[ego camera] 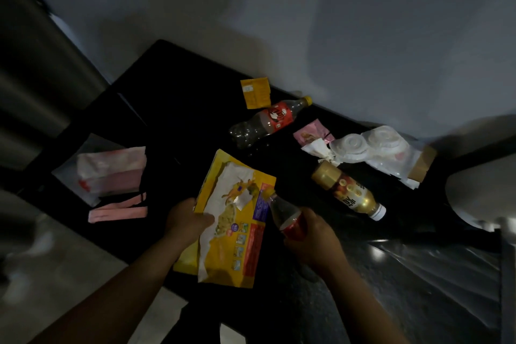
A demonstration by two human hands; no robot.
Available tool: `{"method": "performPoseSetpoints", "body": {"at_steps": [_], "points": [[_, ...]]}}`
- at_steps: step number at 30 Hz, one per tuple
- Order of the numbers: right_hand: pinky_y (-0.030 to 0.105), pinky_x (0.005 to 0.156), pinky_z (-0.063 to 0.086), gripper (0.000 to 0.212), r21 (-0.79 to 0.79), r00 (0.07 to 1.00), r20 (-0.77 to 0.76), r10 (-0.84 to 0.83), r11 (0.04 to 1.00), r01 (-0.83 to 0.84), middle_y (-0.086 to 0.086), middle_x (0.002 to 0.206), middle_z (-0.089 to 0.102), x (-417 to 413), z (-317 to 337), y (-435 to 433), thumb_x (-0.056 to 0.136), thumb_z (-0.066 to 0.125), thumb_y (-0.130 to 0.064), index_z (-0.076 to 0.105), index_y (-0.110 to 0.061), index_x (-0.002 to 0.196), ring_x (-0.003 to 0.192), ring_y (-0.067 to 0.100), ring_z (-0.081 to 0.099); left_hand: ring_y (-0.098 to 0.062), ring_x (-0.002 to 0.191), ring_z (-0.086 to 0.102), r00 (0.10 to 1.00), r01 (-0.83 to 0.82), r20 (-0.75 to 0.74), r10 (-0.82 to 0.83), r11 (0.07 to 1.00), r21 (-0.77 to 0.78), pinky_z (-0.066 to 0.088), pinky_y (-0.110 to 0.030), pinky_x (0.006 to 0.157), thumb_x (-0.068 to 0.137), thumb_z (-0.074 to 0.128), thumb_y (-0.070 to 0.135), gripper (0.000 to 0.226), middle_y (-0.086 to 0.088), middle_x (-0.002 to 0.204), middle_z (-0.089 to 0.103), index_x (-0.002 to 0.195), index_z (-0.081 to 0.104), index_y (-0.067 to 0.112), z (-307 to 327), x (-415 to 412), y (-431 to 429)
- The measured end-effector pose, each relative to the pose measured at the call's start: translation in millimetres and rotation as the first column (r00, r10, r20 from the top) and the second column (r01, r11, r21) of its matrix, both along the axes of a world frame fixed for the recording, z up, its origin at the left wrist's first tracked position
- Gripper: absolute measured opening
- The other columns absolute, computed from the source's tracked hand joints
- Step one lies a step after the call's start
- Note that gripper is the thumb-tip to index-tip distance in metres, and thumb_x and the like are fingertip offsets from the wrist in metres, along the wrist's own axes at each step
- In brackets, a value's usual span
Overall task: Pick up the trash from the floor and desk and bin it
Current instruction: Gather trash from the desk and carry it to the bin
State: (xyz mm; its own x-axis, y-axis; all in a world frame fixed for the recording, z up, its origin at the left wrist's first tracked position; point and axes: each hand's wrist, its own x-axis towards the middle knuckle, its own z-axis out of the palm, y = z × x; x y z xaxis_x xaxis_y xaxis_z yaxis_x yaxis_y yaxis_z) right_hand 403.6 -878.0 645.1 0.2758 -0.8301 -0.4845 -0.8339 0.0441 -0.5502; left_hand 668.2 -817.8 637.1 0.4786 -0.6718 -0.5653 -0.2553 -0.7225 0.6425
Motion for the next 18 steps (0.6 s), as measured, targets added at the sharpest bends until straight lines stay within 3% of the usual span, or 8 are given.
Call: {"method": "performPoseSetpoints", "body": {"at_steps": [5, 9, 11, 16, 18], "points": [[0.031, 0.092, 0.047, 0.073, -0.029, 0.997, 0.024, 0.071, 0.997, -0.071, 0.002, 0.130, 0.050, 35.0, 7.3, -1.0, 0.076, 0.075, -0.031, 0.038, -0.025, 0.138, 0.114, 0.019, 0.051, -0.026, 0.091, 0.063, 0.998, 0.027, 0.063, -0.027, 1.000, 0.012, 0.048, -0.029, 0.072, 0.077, 0.070, 0.011, 0.020, -0.003, 0.093, 0.065, 0.095, 0.062, 0.016, -4.2, 34.1, 24.7], [0.029, 0.085, 0.046, 0.071, -0.030, 0.997, 0.023, 0.078, 0.997, -0.077, -0.001, 0.123, 0.052, 69.2, 9.0, 6.6, 0.074, 0.076, -0.040, 0.042, -0.025, 0.134, 0.109, 0.018, 0.053, -0.022, 0.101, 0.060, 0.983, 0.100, 0.150, -0.102, 0.995, 0.022, 0.045, -0.027, 0.078, 0.077, 0.075, 0.025, 0.051, -0.006, 0.114, 0.062, 0.122, 0.056, 0.011, -16.3, 66.1, 43.4], [0.032, 0.084, 0.049, 0.066, -0.033, 0.997, 0.025, 0.066, 0.997, -0.065, -0.003, 0.122, 0.054, 86.2, 7.6, 11.5, 0.074, 0.076, -0.037, 0.045, -0.026, 0.130, 0.107, 0.017, 0.054, -0.021, 0.102, 0.060, 0.966, 0.147, 0.220, -0.138, 0.989, -0.024, 0.045, -0.027, 0.079, 0.076, 0.076, 0.027, 0.055, -0.006, 0.115, 0.062, 0.124, 0.055, 0.011, -19.2, 86.2, 49.1], [0.030, 0.085, 0.048, 0.067, -0.052, 0.995, 0.025, 0.101, 0.994, -0.099, -0.004, 0.122, 0.055, 128.3, 5.3, 26.5, 0.075, 0.075, -0.031, 0.042, -0.030, 0.133, 0.107, 0.015, 0.056, -0.028, 0.099, 0.062, 0.867, 0.330, 0.421, -0.268, 0.941, -0.081, 0.051, -0.037, 0.082, 0.070, 0.074, 0.018, 0.039, -0.009, 0.107, 0.064, 0.107, 0.063, 0.011, -18.0, 147.6, 50.5], [0.024, 0.081, 0.046, 0.062, -0.087, 0.994, 0.043, 0.098, 0.992, -0.094, -0.007, 0.118, 0.056, 143.3, 4.3, 33.0, 0.075, 0.075, -0.029, 0.045, -0.030, 0.129, 0.100, 0.008, 0.053, -0.033, 0.111, 0.053, 0.786, 0.390, 0.528, -0.320, 0.921, -0.022, 0.048, -0.041, 0.089, 0.061, 0.077, 0.028, 0.056, -0.007, 0.118, 0.056, 0.114, 0.060, 0.018, -17.4, 169.5, 52.4]]}}
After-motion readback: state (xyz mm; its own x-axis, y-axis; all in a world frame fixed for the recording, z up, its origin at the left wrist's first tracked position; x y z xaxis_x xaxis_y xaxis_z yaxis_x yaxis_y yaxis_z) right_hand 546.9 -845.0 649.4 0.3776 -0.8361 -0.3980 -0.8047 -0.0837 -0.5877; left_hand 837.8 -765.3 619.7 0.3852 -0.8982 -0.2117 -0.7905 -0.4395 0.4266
